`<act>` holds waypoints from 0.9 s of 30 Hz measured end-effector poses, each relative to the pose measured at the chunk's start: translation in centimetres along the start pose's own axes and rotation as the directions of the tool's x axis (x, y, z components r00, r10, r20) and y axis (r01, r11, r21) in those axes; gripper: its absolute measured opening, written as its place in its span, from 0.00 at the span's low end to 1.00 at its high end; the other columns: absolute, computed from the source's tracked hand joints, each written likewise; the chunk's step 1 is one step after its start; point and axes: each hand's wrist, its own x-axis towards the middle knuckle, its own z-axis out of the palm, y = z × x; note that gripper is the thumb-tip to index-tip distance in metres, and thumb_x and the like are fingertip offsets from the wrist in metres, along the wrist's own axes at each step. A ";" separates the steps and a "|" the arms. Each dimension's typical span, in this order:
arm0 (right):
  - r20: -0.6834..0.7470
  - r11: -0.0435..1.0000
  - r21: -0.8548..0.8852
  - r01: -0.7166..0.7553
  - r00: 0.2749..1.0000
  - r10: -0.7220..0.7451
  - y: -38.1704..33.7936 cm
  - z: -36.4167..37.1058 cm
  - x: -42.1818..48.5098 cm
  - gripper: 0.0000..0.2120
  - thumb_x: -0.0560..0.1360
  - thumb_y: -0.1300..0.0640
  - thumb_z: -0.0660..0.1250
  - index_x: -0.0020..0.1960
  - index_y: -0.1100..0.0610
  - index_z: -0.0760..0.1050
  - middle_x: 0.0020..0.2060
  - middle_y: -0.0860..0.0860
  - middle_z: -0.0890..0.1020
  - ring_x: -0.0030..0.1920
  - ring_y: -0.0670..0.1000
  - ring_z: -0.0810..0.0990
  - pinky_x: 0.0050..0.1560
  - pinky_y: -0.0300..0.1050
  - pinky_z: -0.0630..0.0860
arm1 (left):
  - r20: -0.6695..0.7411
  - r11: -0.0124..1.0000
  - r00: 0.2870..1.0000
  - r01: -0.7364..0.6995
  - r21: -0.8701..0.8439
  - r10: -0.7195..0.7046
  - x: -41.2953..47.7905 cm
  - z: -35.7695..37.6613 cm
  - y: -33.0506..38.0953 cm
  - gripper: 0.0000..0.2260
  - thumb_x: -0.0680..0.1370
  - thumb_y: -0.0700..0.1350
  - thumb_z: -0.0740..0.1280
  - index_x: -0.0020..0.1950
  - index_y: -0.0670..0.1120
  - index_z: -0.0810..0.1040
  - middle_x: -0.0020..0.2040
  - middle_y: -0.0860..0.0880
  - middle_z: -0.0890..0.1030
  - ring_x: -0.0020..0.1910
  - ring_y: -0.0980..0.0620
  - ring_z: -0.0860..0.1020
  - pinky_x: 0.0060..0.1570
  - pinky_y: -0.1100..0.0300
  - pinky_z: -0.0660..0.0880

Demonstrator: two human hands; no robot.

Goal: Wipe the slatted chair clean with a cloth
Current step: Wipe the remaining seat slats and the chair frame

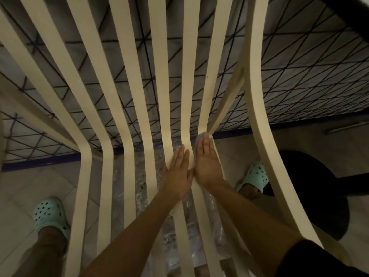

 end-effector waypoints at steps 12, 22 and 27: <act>0.081 0.998 0.011 0.055 0.995 -0.056 0.5 -0.7 -3.0 0.37 0.77 0.68 0.56 0.79 0.57 0.38 0.77 0.53 0.35 0.76 0.56 0.34 0.78 0.50 0.42 | 0.082 0.999 0.996 -0.036 0.023 0.034 -4.1 -0.3 0.6 0.27 0.83 0.53 0.47 0.78 0.49 0.39 0.78 0.52 0.35 0.75 0.56 0.33 0.75 0.46 0.42; 0.051 0.992 0.120 -0.026 0.998 0.020 1.7 0.5 -12.5 0.40 0.75 0.70 0.55 0.77 0.58 0.33 0.76 0.54 0.33 0.77 0.54 0.36 0.73 0.41 0.54 | 0.139 0.999 0.990 -0.029 -0.044 0.035 -13.2 1.6 3.1 0.28 0.82 0.55 0.49 0.78 0.51 0.39 0.76 0.55 0.33 0.74 0.57 0.31 0.76 0.46 0.46; 0.046 0.993 0.110 -0.046 0.998 0.041 1.9 0.5 -18.4 0.41 0.75 0.68 0.55 0.77 0.55 0.32 0.76 0.52 0.32 0.77 0.53 0.34 0.70 0.36 0.36 | 0.169 0.999 0.985 -0.043 0.014 0.040 -15.6 1.2 4.3 0.28 0.83 0.54 0.50 0.78 0.50 0.40 0.77 0.54 0.34 0.75 0.56 0.33 0.74 0.47 0.43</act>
